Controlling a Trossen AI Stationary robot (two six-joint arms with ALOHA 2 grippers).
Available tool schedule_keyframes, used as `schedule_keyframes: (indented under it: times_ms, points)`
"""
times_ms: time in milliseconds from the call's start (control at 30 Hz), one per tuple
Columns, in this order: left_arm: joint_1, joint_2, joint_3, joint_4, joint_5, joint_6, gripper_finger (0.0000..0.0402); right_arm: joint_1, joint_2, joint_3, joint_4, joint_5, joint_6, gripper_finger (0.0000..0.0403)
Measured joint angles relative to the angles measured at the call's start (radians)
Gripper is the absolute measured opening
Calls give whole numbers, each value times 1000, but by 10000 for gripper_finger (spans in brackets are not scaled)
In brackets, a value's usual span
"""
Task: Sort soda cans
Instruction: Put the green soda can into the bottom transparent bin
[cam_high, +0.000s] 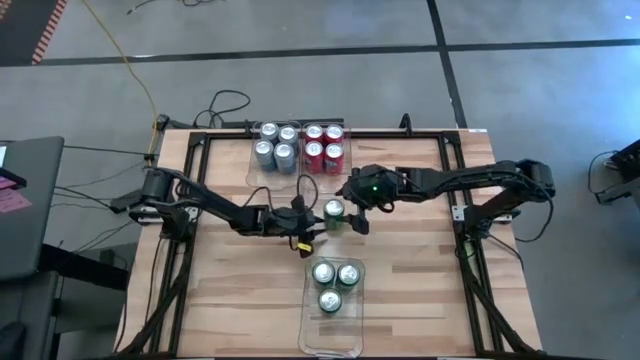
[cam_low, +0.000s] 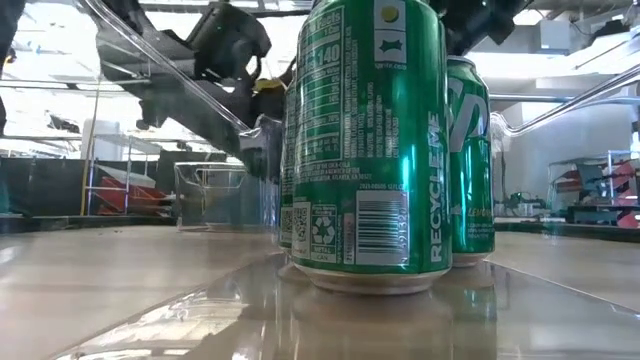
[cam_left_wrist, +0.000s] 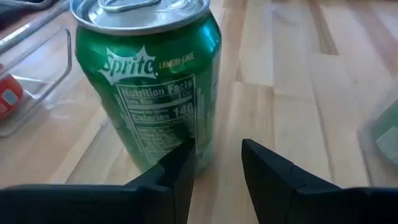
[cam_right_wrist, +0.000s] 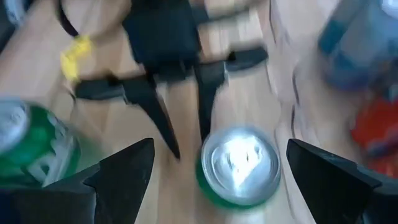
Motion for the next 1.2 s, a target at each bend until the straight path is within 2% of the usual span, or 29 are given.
schedule_keyframes:
  times_ms: [233,533,800,900,1033,1200]
  points:
    - [-1,16,31,-1,28,36,125,-33,65,-1,-13,6,35,384]
    - [-8,-68,29,-113,18,22,125,-34,147,-1,-5,50,35,384]
    - [-8,-110,29,-161,10,21,125,-24,161,-1,20,58,24,380]
    - [-11,-109,29,-164,10,8,125,-24,161,-1,43,59,24,359]
    - [-14,-132,29,-199,9,-43,125,-24,173,1,62,63,23,310]
    - [-22,-245,29,-330,-26,-74,125,-16,176,2,60,65,22,275]
